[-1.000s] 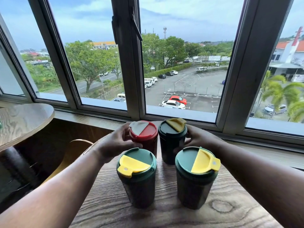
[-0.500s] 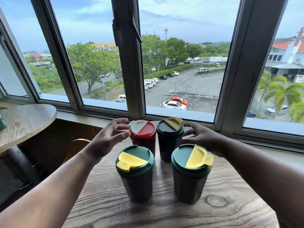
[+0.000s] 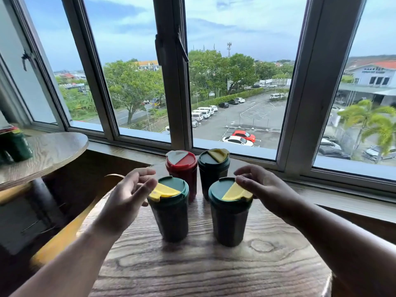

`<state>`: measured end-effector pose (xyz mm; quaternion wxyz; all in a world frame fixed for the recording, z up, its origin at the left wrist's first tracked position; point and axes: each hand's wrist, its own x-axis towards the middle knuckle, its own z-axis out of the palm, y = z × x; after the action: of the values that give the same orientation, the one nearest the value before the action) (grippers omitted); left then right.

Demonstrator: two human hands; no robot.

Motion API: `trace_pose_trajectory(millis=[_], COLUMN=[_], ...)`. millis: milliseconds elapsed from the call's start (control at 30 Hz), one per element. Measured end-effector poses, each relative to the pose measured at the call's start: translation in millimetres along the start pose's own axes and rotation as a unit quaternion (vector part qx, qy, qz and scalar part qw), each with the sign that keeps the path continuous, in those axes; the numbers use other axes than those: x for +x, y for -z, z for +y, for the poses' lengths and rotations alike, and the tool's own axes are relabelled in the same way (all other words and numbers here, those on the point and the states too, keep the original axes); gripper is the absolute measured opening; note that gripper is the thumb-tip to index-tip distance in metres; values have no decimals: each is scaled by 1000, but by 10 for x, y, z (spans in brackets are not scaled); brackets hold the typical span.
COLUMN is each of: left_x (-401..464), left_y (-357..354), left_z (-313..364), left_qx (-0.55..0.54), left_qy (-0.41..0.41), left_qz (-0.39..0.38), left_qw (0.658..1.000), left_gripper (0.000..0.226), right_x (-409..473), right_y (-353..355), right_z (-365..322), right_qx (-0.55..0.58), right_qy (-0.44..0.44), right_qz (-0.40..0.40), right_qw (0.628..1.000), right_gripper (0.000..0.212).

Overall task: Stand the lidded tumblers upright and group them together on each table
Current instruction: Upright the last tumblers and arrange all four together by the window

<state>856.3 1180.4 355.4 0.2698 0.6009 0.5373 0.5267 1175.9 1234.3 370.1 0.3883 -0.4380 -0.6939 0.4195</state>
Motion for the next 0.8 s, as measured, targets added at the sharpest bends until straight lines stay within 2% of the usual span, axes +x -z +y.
trace_pose_trajectory(millis=[100, 200, 367, 433, 533, 667, 800], left_x=[-139, -221, -268, -269, -256, -196, -91], left_y=[-85, -182, -305, -336, -382, -416, -464], left_z=[-11, -4, -44, -65, -62, -57, -18], left_qx=[37, 110, 144, 156, 165, 167, 156], left_qy=[1, 5, 15, 13, -3, -9, -17], left_qz=[5, 20, 47, 73, 95, 88, 77], left_qw=[999, 994, 988, 985, 982, 982, 985], left_gripper=[103, 100, 108, 100, 90, 92, 94], right_x=[-104, -163, -218, -217, -199, -155, -35], right_y=[-60, -90, -114, -141, -177, -208, -236], right_z=[-26, 20, 106, 141, 189, 193, 181], right_qx=[-24, -34, -19, -14, 14, -2, -2], right_qy=[16, 27, 18, 13, 30, 40, 40], right_qz=[-15, -20, -28, -28, -19, -2, 11], right_qw=[999, 999, 999, 999, 999, 999, 999], right_gripper=[60, 74, 119, 111, 81, 75, 78])
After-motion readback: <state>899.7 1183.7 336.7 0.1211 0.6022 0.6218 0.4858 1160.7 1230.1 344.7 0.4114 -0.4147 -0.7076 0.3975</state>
